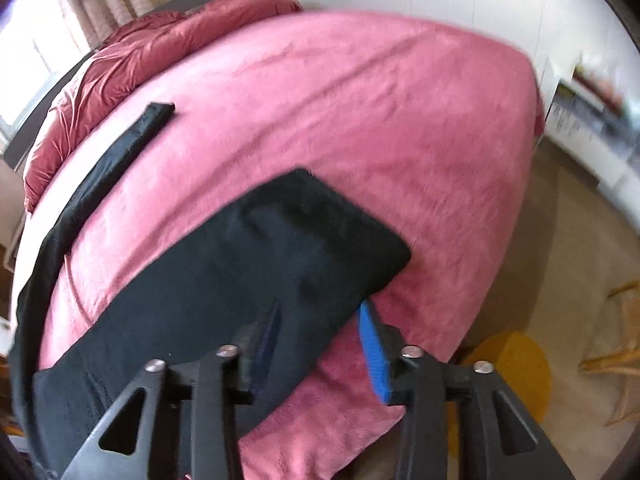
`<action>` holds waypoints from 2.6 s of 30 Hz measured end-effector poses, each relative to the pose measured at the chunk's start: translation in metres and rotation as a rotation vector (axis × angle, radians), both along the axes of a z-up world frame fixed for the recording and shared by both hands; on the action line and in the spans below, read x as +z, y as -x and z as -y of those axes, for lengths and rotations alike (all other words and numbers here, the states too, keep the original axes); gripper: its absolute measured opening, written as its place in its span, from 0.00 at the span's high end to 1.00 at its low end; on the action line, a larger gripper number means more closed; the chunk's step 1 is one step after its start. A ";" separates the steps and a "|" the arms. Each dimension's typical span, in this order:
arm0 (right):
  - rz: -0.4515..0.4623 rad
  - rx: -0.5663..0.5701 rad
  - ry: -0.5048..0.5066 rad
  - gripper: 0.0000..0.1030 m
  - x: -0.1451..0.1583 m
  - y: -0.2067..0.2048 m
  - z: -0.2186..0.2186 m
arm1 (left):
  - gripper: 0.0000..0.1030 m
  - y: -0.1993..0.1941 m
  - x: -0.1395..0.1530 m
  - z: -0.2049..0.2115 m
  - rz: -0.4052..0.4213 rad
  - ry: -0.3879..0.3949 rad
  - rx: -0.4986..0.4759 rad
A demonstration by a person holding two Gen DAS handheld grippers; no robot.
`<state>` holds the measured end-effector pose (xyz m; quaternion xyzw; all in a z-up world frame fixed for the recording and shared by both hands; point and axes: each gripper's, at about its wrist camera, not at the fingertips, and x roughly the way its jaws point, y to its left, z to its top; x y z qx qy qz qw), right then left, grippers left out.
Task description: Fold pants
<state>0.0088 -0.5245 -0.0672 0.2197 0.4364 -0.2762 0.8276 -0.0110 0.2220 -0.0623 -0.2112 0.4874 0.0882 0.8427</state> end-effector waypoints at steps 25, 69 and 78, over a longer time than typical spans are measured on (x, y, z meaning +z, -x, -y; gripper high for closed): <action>0.035 0.836 -0.158 0.39 -0.009 -0.189 -0.322 | 0.65 -0.236 0.010 -0.017 -0.001 -0.058 -0.042; 0.059 0.745 -0.231 0.31 -0.015 -0.271 -0.325 | 0.92 -0.175 0.056 0.043 0.383 0.229 -0.482; 0.103 0.703 -0.296 0.31 0.008 -0.311 -0.321 | 0.93 -0.076 0.074 0.038 0.442 0.370 -0.581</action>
